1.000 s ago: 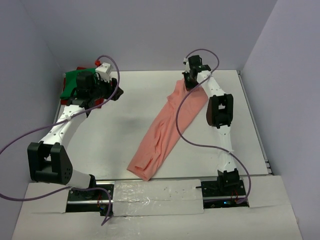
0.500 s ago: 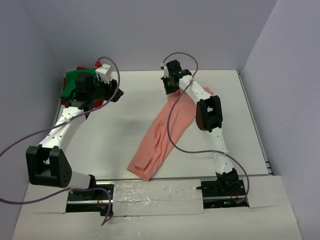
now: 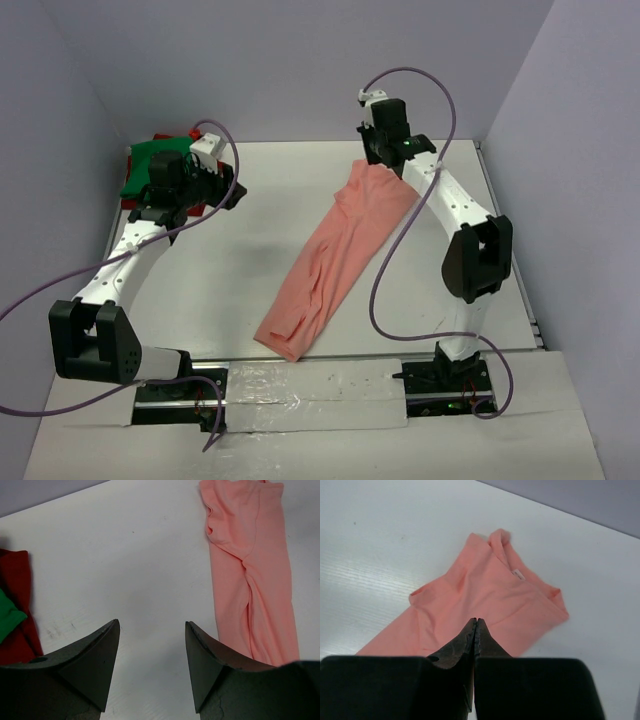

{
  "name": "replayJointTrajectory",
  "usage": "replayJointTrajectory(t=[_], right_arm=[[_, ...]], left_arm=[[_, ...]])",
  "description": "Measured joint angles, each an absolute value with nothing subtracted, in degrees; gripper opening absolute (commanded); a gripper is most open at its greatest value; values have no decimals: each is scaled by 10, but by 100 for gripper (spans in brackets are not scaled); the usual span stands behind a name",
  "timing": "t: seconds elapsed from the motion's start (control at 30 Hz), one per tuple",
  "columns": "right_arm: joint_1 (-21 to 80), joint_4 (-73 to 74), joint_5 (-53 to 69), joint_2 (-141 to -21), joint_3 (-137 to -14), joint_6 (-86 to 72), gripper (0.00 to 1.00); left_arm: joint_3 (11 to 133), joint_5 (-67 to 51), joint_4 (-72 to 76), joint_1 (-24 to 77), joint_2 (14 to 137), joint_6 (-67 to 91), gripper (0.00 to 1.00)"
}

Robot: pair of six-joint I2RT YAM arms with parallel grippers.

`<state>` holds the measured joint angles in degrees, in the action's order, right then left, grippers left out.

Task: Fold and stack the t-shirts
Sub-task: Rotate the tshirt 90 degrees

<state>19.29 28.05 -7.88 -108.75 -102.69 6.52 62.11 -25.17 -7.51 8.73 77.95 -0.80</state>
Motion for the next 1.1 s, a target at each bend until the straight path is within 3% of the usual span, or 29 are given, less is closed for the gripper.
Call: replayJointTrajectory(t=[0.6, 0.97, 1.1], right_arm=[[97, 458, 76, -1253, -984, 37, 0], [112, 505, 205, -1311, -1070, 36, 0], [136, 504, 199, -1329, -1096, 33, 0]], left_arm=[[621, -276, -74, 87, 780, -7, 64], [621, -287, -75, 87, 784, -10, 63], [621, -295, -76, 87, 784, -16, 63]])
